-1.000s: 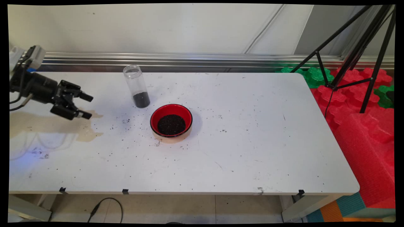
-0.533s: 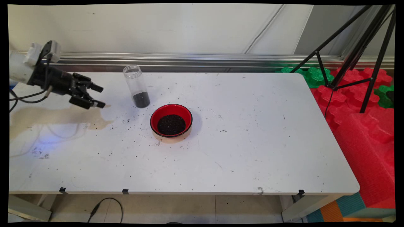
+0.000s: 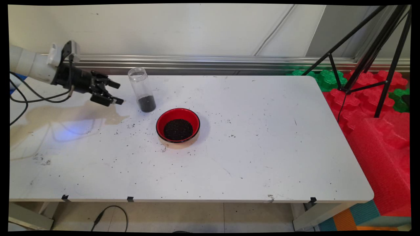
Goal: Pick up the black seasoning powder from the table
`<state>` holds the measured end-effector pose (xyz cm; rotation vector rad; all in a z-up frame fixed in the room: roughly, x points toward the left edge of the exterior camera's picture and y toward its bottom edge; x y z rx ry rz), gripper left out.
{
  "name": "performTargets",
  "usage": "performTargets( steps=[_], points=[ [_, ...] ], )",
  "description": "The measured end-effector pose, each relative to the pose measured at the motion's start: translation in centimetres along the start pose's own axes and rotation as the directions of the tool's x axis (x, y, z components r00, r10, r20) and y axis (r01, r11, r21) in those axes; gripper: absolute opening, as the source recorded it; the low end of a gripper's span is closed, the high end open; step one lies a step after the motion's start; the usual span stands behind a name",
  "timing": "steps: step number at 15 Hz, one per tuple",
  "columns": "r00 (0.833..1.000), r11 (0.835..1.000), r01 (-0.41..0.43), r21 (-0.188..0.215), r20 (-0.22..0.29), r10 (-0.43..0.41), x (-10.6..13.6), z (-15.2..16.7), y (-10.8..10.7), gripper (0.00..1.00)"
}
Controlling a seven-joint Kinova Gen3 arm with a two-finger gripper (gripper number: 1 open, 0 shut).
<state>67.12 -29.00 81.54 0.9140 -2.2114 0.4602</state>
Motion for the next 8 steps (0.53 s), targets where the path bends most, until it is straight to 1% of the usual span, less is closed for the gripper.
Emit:
performTargets(
  steps=[4,8],
  points=[
    [0.997,0.998,-0.058,-0.007,-0.045,0.058,0.1,2.2,-0.9,1.00],
    [0.990,0.995,-0.101,-0.008,-0.102,0.100,0.1,4.3,-1.9,1.00]
  ],
)
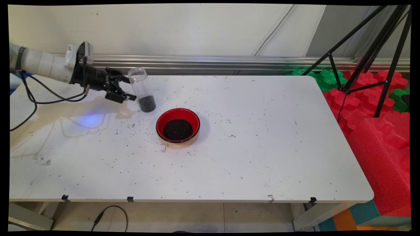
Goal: Pick up the black seasoning powder from the table
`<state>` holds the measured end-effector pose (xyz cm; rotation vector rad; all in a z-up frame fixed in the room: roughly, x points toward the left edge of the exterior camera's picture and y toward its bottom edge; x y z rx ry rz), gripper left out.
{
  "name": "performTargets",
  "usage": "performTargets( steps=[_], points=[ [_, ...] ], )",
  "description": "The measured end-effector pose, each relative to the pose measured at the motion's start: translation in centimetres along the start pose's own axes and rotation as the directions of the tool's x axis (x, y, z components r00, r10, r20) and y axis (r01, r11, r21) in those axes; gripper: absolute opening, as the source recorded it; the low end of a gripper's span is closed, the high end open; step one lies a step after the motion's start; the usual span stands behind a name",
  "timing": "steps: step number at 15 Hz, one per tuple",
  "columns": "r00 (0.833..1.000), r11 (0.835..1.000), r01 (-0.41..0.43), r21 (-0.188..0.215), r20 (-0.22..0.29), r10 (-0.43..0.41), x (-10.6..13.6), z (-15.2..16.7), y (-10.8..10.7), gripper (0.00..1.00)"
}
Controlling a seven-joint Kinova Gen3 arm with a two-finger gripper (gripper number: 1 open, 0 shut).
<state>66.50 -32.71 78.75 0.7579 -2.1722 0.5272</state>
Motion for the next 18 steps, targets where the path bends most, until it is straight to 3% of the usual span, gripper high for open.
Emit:
performTargets(
  steps=[7,18],
  points=[
    [0.996,0.999,-0.030,-0.036,-0.081,0.027,-0.9,2.8,-1.1,1.00],
    [0.988,0.996,-0.038,-0.077,-0.151,0.026,-1.5,5.2,-1.4,1.00]
  ],
)
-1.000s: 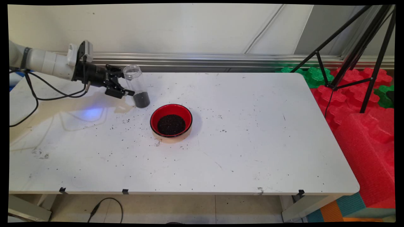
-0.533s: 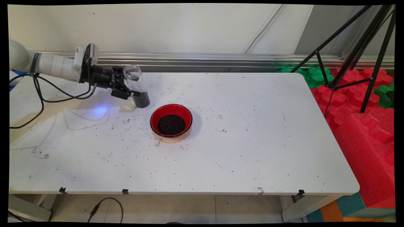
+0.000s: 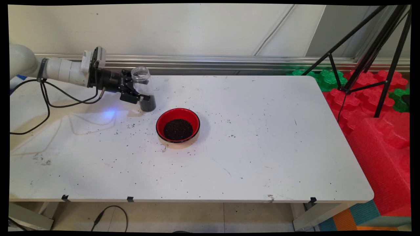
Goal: Pick up the black seasoning powder from the table, then pour the black seasoning powder in the red bowl
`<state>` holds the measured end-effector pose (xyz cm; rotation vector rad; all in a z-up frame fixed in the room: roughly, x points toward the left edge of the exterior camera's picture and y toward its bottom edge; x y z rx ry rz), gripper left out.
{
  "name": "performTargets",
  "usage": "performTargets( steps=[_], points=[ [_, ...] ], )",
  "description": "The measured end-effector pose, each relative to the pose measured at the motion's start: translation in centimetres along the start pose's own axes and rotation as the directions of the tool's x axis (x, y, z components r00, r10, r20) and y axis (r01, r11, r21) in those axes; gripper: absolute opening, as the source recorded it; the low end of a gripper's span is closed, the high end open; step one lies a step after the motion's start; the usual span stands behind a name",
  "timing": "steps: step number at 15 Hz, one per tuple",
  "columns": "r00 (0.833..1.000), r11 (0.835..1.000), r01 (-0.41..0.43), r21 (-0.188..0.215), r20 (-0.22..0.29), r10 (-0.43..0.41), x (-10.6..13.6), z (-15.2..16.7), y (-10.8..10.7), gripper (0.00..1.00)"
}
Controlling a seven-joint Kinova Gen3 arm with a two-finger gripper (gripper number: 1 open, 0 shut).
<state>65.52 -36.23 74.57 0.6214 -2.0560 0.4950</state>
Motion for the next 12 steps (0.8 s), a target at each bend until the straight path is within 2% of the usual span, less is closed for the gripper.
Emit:
performTargets(
  steps=[4,5,12],
  points=[
    [1.000,1.000,0.002,-0.005,-0.018,-0.002,-0.07,0.29,-0.09,1.00],
    [1.000,1.000,0.002,-0.006,-0.020,-0.002,-0.07,0.32,-0.10,0.00],
    [0.999,1.000,0.002,-0.011,-0.035,-0.002,-0.13,0.42,-0.19,0.00]
  ],
)
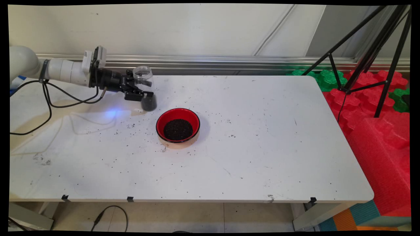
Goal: Pour the black seasoning powder in the red bowl
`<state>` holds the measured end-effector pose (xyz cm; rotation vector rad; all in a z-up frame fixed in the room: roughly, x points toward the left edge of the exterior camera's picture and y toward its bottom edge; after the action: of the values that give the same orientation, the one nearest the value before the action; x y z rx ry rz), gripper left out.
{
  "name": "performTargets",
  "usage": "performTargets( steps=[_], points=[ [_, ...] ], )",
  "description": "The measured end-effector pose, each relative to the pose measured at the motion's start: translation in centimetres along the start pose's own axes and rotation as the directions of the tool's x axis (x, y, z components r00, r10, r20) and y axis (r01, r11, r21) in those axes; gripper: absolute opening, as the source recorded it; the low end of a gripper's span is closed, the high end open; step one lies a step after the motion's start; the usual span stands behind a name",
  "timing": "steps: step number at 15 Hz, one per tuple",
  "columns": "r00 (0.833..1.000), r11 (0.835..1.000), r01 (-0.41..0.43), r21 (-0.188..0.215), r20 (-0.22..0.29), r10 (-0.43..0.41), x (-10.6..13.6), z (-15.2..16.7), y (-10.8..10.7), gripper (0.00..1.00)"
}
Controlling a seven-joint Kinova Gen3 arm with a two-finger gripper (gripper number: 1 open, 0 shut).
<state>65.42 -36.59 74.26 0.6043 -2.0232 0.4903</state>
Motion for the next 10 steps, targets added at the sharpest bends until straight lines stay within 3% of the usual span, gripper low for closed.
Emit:
performTargets(
  steps=[10],
  points=[
    [0.998,0.998,-0.058,0.005,-0.021,0.058,1.9,-0.2,0.1,0.00]
  ],
)
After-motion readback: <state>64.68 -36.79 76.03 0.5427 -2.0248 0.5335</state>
